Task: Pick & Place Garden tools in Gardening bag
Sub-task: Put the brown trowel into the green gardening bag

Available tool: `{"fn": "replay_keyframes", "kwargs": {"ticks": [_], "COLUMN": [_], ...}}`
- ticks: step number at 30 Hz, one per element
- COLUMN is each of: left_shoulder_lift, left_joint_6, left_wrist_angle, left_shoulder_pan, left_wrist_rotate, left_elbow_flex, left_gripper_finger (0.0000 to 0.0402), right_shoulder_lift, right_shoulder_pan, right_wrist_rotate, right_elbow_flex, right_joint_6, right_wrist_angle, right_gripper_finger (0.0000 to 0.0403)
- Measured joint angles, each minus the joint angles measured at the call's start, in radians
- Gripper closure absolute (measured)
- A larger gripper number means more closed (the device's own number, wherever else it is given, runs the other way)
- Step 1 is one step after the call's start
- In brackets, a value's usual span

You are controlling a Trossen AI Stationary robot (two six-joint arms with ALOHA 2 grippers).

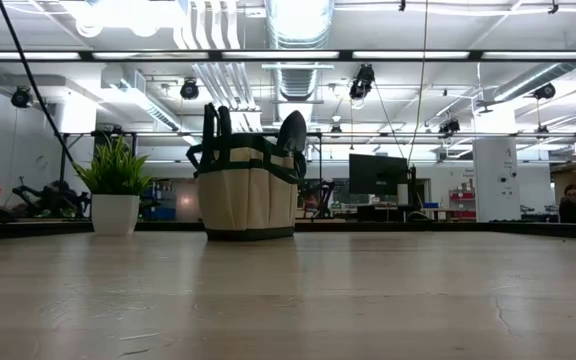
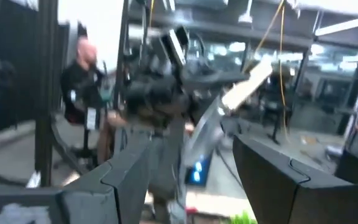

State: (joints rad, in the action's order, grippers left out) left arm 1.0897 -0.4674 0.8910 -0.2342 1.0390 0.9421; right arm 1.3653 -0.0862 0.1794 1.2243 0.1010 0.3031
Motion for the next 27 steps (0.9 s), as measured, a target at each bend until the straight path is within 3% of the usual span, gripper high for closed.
{"fn": "replay_keyframes", "kwargs": {"ticks": [7, 15, 27], "left_shoulder_lift": [0.021, 0.032, 0.046], "left_joint_6": [-0.004, 0.003, -0.024], "left_wrist_angle": [0.016, 0.029, 0.03], "left_shoulder_pan": [0.04, 0.048, 0.065], "left_wrist_rotate": [-0.045, -0.075, -0.088], "left_elbow_flex": [0.0, 0.0, 0.0], "left_gripper_finger": [0.0333, 0.0333, 0.0333], "right_shoulder_lift": [0.086, 0.125, 0.145], "right_shoulder_pan": [0.018, 0.018, 0.015], "right_wrist_rotate": [0.001, -0.076, -0.134], "right_elbow_flex": [-0.002, -0.002, -0.002], "right_joint_6": [-0.027, -0.134, -0.101], "right_wrist_angle": [0.131, 0.162, 0.155], "right_gripper_finger": [0.0184, 0.0184, 0.0184]}}
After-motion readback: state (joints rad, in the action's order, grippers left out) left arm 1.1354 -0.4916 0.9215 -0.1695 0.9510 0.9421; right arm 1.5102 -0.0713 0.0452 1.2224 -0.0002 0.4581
